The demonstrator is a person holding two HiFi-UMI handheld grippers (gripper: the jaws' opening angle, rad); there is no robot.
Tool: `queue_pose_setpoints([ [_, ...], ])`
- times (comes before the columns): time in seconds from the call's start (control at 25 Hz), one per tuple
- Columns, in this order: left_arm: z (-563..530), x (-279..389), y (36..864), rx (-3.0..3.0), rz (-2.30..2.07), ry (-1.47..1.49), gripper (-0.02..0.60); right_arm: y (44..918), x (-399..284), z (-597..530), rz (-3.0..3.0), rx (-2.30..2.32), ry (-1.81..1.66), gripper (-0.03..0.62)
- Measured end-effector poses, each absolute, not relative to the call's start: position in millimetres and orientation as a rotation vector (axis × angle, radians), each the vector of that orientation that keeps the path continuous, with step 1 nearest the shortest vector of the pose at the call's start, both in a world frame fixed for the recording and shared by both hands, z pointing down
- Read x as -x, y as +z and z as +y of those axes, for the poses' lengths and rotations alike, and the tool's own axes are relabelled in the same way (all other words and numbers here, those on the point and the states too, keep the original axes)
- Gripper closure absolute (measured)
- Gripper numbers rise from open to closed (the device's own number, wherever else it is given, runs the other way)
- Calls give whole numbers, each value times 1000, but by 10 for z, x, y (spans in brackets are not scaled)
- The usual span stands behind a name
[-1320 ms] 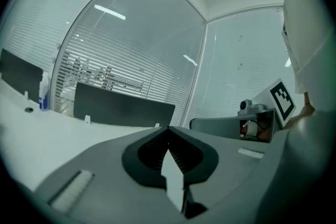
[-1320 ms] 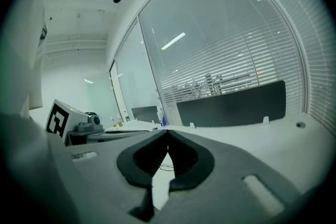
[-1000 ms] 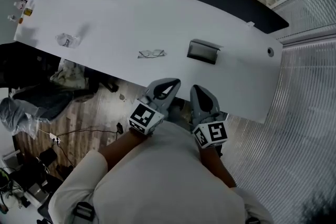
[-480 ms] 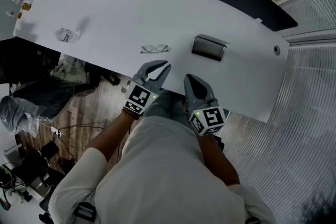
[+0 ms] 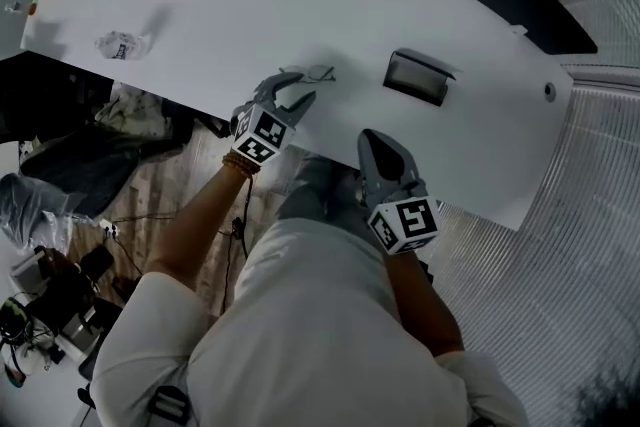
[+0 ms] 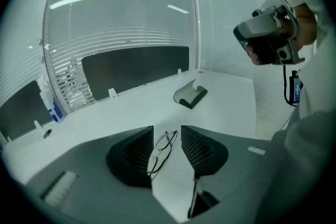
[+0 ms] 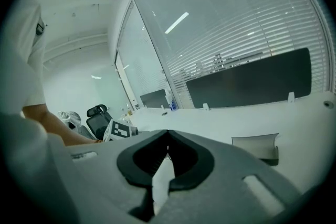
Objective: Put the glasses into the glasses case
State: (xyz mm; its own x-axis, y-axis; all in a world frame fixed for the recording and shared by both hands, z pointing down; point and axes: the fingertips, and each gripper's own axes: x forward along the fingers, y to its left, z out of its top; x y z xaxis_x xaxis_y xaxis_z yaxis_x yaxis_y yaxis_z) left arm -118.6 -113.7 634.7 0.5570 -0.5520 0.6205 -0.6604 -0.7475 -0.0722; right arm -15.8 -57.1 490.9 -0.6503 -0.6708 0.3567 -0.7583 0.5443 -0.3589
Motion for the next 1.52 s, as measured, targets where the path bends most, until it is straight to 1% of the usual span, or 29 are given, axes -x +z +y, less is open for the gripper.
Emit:
queue_pose_setpoints([
  [0.2,-1229,1314,6798,-2651,-876,1242,379,4967,185,-564,-2605,-1209,757,592],
  [0.44,-1249,1351,7179,-2666,-670,1462,342,4947,212,-563,-2603,-1209,777,591],
  [0.68,-1263,1328,7293,-2678,-480,1543,323,4991,210,-553,-2593,-1216,802,592],
  [0.8,-1244,1307,7305,-2667,-386,1549,337,5022,209,-533,-2589,-1216,818,591],
  [1.0,-1154,1274,7325,-2636,-268,1551,426,5027,205,-528,-2590,-1215,828,591],
  [1.52,-1146,1277,7314,-2623,-285,1560,440,5017,107,-527,-2585,-1232,824,591],
])
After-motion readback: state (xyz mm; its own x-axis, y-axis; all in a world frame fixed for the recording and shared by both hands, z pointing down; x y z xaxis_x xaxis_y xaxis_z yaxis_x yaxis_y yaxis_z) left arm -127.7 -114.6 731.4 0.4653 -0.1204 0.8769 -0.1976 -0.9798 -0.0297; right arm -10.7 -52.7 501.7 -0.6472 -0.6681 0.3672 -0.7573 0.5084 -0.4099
